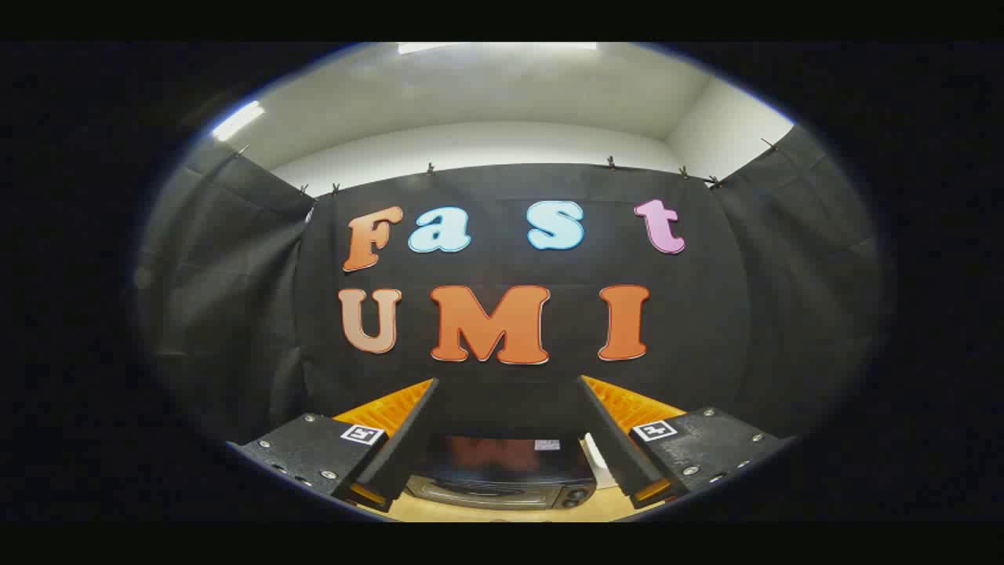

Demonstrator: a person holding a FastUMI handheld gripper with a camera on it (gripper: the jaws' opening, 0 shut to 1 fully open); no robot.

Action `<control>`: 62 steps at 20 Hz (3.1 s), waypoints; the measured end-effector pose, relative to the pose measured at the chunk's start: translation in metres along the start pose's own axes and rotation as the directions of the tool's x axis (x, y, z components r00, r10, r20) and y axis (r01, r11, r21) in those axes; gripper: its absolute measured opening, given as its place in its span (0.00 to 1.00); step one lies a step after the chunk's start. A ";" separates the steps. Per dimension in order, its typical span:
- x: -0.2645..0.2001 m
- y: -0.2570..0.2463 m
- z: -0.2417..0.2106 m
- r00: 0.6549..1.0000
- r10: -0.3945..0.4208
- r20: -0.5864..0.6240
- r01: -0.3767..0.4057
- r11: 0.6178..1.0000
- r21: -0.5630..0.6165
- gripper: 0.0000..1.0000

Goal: Open the toaster oven, put the food inside, and close the toaster oven door.

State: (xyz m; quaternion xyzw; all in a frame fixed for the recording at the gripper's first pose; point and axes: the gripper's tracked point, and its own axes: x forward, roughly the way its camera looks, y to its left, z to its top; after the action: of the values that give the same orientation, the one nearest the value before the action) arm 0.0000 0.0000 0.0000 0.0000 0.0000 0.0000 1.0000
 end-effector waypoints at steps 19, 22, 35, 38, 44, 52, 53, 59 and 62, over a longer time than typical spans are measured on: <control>0.001 0.024 -0.031 0.995 0.045 -0.084 -0.043 0.999 0.025 0.99; 0.000 0.026 -0.052 0.991 0.042 -0.131 -0.038 0.999 0.031 0.99; 0.019 0.045 -0.232 0.836 0.004 -0.549 0.054 0.995 0.090 1.00; 0.026 0.045 -0.262 0.801 -0.025 -0.598 0.077 0.995 0.062 0.99; 0.042 0.049 -0.299 0.742 -0.059 -0.668 0.131 0.990 0.058 1.00; 0.031 0.044 -0.300 0.760 -0.076 -0.645 0.077 0.997 -0.026 0.88; 0.027 0.042 -0.300 0.757 -0.078 -0.648 0.083 0.996 -0.023 0.85; -0.028 0.043 -0.309 0.707 -0.085 -0.702 0.088 0.996 -0.032 0.75; -0.056 0.043 -0.321 0.669 -0.081 -0.738 0.077 0.996 -0.039 0.74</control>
State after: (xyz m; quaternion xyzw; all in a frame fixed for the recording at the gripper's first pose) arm -0.0558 0.0432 -0.3208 -0.0025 0.4042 -0.0432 0.9136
